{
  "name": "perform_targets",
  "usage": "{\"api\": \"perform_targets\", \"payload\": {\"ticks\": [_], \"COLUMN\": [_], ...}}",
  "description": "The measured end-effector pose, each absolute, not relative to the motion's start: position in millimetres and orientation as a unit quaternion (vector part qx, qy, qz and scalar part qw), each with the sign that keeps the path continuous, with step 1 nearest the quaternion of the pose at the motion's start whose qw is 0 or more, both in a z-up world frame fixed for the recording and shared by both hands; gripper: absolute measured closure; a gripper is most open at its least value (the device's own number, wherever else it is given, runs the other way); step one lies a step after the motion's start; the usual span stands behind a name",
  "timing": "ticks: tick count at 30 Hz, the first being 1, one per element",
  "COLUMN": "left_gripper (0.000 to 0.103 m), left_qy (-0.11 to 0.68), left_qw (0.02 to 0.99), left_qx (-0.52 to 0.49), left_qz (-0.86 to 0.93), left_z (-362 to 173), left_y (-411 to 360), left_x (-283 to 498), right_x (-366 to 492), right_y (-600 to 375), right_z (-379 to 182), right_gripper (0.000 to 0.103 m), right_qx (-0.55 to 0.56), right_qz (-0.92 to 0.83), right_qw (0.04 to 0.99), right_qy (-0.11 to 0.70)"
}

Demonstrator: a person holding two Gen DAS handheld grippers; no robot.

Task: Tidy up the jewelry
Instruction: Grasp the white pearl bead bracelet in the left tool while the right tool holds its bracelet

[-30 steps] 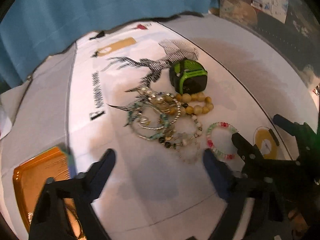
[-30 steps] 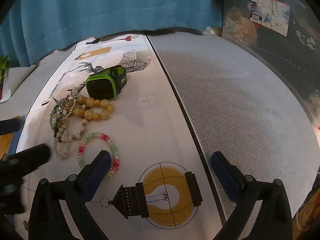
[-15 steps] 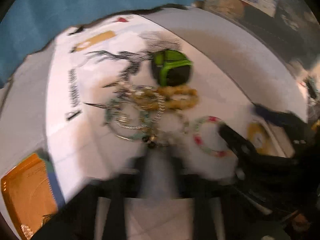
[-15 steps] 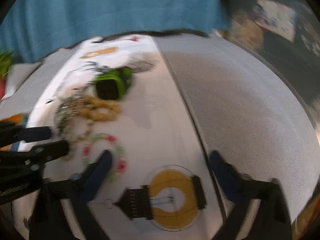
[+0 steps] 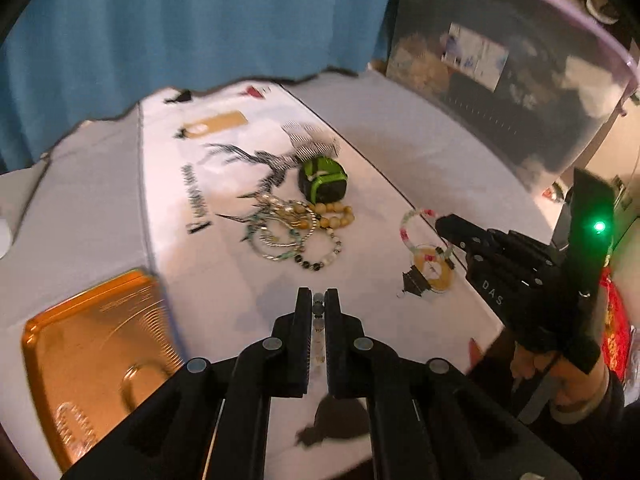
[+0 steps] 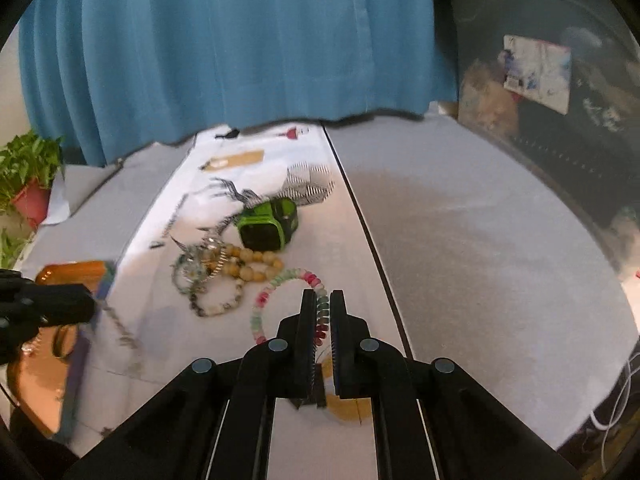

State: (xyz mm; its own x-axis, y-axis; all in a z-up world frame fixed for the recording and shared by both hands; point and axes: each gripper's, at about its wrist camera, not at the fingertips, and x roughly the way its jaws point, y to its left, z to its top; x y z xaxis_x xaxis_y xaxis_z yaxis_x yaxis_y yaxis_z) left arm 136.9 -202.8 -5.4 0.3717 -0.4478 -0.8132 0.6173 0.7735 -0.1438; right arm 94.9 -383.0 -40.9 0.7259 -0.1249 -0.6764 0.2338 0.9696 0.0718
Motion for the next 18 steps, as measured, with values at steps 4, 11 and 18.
{"api": "perform_targets", "payload": {"ticks": [4, 11, 18], "left_gripper": [0.099, 0.099, 0.099], "left_qy": [0.445, 0.436, 0.427], "left_qw": [0.835, 0.852, 0.868], "left_qx": [0.078, 0.054, 0.049], "left_qz": [-0.315, -0.285, -0.249], "left_z": [16.5, 40.0, 43.4], "left_y": [-171.5, -105.7, -40.9], "left_x": [113.4, 59.6, -12.9], "right_x": [73.8, 18.6, -47.2], "right_y": [-365.3, -323.3, -258.2], "right_z": [-20.5, 7.2, 14.8], "right_gripper": [0.096, 0.096, 0.096], "right_qx": [0.057, 0.044, 0.010], "right_qz": [-0.086, -0.044, 0.011], "right_qw": [0.931, 0.932, 0.926], "right_qy": [0.351, 0.357, 0.378]}}
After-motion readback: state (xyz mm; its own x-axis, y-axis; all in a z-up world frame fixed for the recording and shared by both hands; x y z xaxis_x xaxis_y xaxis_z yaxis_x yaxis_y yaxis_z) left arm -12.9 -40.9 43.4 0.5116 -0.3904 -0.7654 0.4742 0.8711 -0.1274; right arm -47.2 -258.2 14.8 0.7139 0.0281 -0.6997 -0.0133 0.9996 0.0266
